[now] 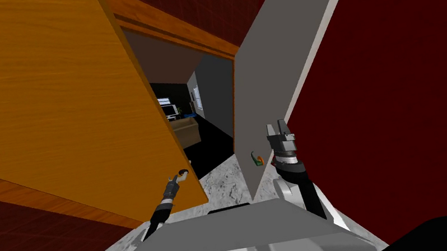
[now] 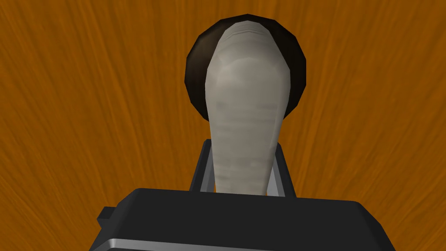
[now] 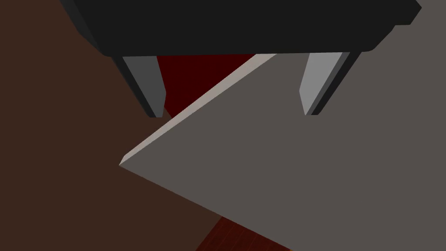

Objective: Pull the door open

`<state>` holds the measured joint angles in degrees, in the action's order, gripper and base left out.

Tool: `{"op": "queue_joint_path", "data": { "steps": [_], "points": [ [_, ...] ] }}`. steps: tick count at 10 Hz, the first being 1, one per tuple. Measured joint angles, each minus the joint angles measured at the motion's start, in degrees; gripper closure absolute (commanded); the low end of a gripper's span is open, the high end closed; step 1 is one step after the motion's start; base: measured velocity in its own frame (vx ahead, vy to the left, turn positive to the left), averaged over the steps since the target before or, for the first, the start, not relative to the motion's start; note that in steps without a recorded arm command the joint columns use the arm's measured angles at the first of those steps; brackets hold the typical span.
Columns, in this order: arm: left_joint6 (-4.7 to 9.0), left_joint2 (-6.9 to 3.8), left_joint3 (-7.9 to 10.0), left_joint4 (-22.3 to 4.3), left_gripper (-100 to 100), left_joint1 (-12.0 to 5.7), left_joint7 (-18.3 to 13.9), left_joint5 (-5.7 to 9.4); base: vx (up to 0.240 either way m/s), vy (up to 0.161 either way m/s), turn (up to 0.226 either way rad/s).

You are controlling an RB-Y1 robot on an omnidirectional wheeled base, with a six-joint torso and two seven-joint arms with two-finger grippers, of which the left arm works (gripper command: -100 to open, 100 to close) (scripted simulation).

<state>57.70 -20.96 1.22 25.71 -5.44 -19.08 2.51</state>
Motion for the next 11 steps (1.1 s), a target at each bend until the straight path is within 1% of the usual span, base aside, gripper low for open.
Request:
{"op": "queue_joint_path", "data": {
  "steps": [1, 2, 3, 4, 5, 7, 8, 9, 10, 11],
  "points": [
    [1.23, -0.99, -0.26, -0.90, 100, 0.30, -1.06, -0.09, -0.103, -0.001, -0.114],
    [1.73, -1.77, -0.49, -0.15, 100, 1.53, -2.04, -0.18, -0.044, 0.011, -0.004],
    [1.69, -1.85, -0.53, -0.14, 100, 1.80, -2.21, -0.20, -0.156, 0.048, -0.121],
    [1.91, -2.32, -0.70, 0.71, 100, 2.63, -2.57, -0.37, -0.202, 0.061, -0.201],
    [2.97, -2.75, -0.89, -0.09, 100, 2.63, -3.08, -0.56, -0.192, 0.060, -0.156],
    [5.13, -3.50, -1.55, -0.85, 100, 3.44, -4.13, -1.11, -0.219, 0.063, -0.142],
    [6.88, -3.91, -2.00, -2.72, 100, 3.12, -4.77, -1.48, -0.145, 0.033, -0.038],
    [6.32, -4.05, -2.17, -0.13, 100, 5.00, -5.06, -1.61, -0.162, 0.053, -0.165],
    [7.14, -4.53, -2.54, -0.70, 100, 5.37, -5.63, -1.93, -0.230, 0.100, -0.189],
    [8.25, -4.98, -2.88, -0.60, 100, 6.02, -6.29, -2.21, -0.240, 0.081, -0.132]
  ]
}}
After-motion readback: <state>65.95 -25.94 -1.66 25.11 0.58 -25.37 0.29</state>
